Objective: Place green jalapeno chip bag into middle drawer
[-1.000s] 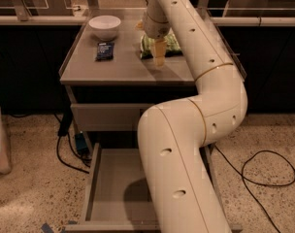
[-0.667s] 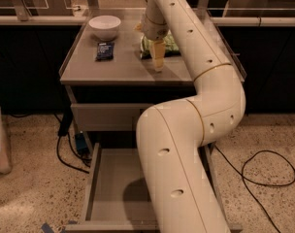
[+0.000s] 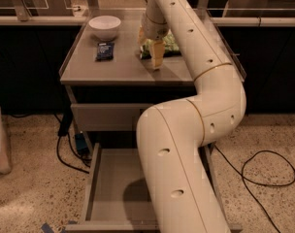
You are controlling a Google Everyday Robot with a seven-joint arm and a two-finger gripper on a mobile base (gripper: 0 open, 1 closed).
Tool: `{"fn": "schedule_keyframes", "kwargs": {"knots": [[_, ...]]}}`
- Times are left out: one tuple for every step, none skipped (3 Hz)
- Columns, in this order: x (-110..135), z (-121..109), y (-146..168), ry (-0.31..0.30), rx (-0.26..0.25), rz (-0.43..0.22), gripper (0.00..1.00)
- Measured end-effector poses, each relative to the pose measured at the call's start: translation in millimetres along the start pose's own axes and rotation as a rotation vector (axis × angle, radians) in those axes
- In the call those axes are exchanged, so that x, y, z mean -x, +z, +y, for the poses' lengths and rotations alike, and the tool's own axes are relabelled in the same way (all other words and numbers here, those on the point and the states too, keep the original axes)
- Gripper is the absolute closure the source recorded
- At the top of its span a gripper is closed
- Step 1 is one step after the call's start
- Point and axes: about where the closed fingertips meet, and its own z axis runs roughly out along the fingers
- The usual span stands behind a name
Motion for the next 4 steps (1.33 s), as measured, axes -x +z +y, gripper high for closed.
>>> {"fn": "schedule_keyframes", "kwargs": {"knots": [[0.0,0.0,0.0,0.0,0.0,0.0,0.69],[0.0,0.0,0.0,0.0,0.0,0.0,1.0],[0.0,0.0,0.0,0.0,0.0,0.0,1.0],[1.0,-10.9,-13.0,0.004,-0.04,0.02,1.0]]}}
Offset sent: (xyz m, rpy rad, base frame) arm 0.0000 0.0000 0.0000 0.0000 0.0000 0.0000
